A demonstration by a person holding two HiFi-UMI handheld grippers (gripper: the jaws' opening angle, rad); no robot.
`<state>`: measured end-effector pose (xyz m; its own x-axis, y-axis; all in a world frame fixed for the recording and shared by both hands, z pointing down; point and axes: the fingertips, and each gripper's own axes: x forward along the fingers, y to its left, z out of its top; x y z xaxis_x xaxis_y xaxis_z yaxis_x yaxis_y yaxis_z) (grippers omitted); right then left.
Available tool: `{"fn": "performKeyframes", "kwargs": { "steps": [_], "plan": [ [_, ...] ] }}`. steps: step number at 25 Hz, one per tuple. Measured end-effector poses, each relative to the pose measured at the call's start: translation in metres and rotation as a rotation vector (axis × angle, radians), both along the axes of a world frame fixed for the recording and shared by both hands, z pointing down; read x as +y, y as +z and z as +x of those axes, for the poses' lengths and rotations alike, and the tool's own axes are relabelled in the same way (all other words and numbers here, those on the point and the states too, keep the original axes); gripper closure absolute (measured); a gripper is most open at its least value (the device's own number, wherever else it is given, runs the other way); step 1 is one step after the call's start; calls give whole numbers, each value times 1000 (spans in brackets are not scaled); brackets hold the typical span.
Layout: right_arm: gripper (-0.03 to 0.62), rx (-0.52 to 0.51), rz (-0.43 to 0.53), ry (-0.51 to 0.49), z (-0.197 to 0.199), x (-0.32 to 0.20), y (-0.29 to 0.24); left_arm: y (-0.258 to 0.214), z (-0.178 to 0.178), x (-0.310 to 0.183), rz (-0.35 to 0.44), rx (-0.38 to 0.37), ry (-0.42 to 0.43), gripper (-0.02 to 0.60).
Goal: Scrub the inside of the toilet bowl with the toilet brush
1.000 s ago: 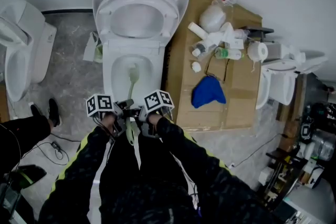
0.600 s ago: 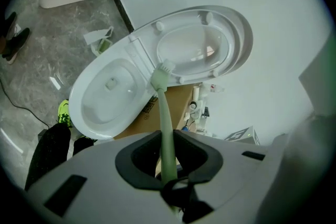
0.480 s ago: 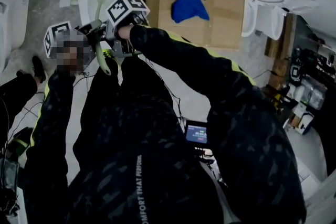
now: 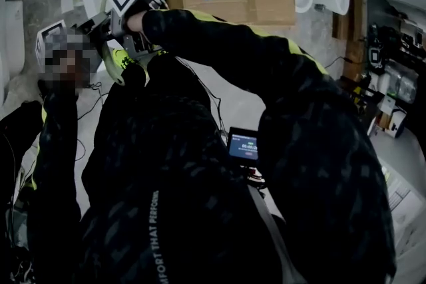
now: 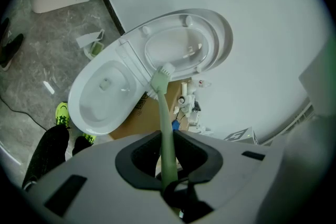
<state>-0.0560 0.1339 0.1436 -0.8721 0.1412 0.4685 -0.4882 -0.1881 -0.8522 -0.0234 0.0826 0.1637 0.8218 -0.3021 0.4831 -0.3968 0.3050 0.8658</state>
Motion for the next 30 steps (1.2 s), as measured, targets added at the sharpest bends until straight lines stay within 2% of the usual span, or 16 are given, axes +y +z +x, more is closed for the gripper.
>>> {"fn": "performKeyframes", "kwargs": {
  "steps": [6, 13, 18, 25, 30],
  "plan": [
    [533, -29, 21, -16, -3, -2, -6, -3, -5, -3, 18, -23, -17, 505],
    [531, -43, 31, -28, -8, -3, 10, 14, -10, -5, 24, 1, -18, 505],
    [530, -35, 45, -27, -6, -1, 11, 12, -6, -4, 55, 26, -11, 505],
    [528, -38, 118, -27, -7, -9, 12, 9, -7, -13, 131, 52, -32, 505],
    [526, -53, 111, -67, -6, -9, 1, 1, -8, -14, 114, 48, -74, 505]
  ]
}}
